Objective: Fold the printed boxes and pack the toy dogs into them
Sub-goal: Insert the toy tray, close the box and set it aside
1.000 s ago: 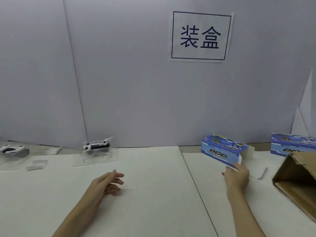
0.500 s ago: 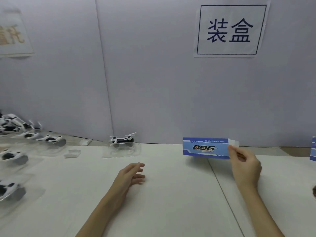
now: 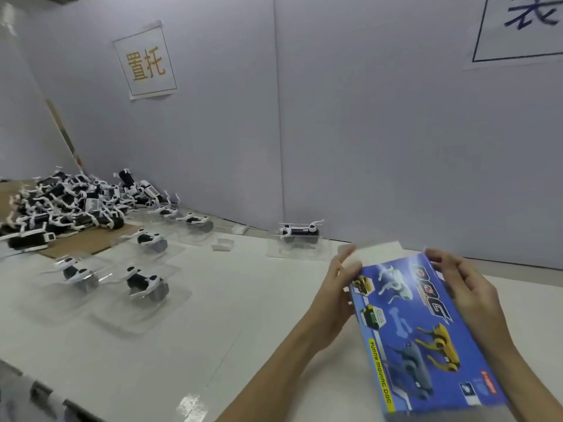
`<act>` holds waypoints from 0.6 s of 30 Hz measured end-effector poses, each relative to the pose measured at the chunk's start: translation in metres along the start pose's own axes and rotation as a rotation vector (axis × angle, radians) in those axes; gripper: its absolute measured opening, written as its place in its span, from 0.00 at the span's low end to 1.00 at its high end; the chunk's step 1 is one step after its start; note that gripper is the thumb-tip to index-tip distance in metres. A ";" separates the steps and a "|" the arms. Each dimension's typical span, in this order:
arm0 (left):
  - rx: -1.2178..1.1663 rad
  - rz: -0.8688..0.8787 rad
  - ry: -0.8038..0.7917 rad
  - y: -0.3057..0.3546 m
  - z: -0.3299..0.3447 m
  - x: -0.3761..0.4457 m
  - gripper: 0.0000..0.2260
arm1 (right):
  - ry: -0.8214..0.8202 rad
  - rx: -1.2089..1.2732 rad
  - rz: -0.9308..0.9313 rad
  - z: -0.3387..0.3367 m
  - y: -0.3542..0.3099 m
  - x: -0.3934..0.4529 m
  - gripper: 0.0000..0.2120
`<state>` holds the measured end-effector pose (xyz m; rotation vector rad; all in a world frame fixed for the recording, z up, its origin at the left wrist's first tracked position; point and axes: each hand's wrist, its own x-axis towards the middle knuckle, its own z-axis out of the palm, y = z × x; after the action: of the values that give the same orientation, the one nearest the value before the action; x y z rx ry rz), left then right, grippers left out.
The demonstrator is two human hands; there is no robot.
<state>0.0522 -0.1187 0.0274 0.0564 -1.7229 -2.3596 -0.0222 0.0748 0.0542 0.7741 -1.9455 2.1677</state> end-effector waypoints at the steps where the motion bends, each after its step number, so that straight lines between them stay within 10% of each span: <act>1: -0.029 0.046 0.023 0.001 -0.001 0.001 0.26 | -0.041 0.047 0.027 0.002 -0.004 -0.004 0.13; 11: 0.156 0.588 0.255 0.037 0.001 -0.017 0.20 | -0.200 0.065 -0.206 0.025 -0.026 -0.026 0.31; 18: 0.359 0.542 0.155 0.026 0.011 -0.019 0.27 | -0.092 -0.145 -0.307 0.023 -0.007 -0.023 0.30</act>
<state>0.0731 -0.1117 0.0538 -0.1475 -1.7849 -1.6113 0.0070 0.0598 0.0514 1.0819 -1.8549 1.8233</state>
